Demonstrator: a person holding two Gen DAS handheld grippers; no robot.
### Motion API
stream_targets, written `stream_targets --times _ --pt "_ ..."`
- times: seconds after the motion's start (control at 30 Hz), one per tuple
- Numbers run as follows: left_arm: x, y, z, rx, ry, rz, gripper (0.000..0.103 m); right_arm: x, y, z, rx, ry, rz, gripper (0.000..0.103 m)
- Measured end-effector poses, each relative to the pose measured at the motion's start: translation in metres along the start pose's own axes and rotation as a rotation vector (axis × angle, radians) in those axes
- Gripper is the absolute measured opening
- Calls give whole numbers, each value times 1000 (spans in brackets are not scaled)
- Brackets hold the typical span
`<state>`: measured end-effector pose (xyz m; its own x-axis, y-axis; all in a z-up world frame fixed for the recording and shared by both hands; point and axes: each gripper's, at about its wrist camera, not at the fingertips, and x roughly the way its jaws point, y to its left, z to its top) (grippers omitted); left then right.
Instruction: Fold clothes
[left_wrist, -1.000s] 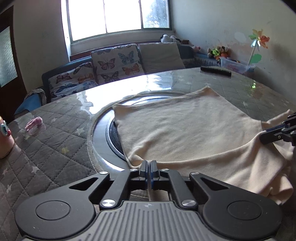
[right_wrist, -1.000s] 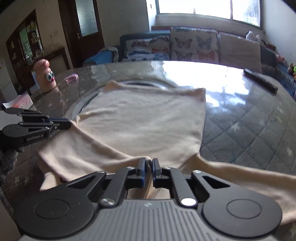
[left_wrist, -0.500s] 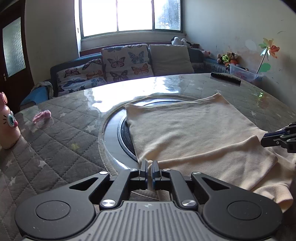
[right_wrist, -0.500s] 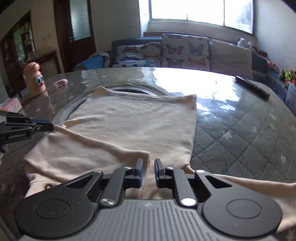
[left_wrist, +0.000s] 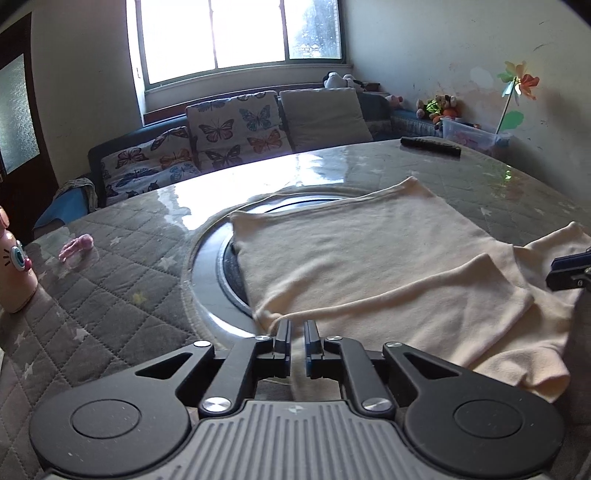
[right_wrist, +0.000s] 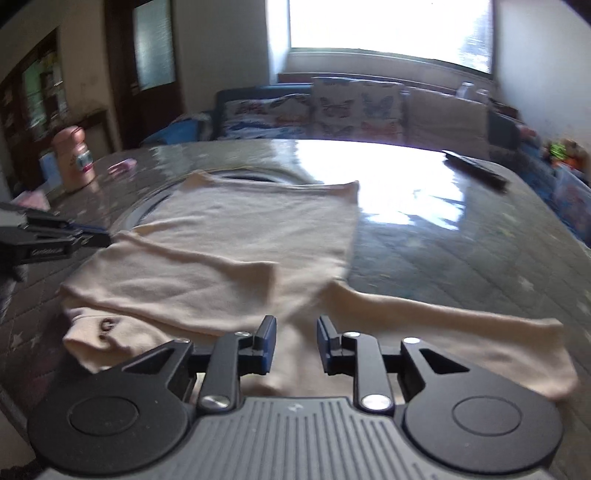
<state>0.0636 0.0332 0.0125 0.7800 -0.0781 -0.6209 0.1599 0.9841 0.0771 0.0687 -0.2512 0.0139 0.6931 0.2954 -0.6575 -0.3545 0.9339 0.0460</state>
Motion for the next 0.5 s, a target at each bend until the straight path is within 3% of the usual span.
stream_targets --times 0.13,0.2,0.27,0.43,0.5 --pt "-4 -16 3 24 -12 -36 11 -14 -43 -14 101 -11 -158 31" --pt "-6 -23 4 33 -18 -49 24 -21 -72 -21 172 -16 -244 36" --pt "-8 -29 5 43 -25 -58 29 -26 -95 -28 226 -21 -314 37" --pt "-13 -35 6 51 -32 -60 34 -29 -137 -38 350 -38 -412 40" --pt "-16 -36 7 50 -36 -54 47 -26 -146 -40 382 -41 -422 40"
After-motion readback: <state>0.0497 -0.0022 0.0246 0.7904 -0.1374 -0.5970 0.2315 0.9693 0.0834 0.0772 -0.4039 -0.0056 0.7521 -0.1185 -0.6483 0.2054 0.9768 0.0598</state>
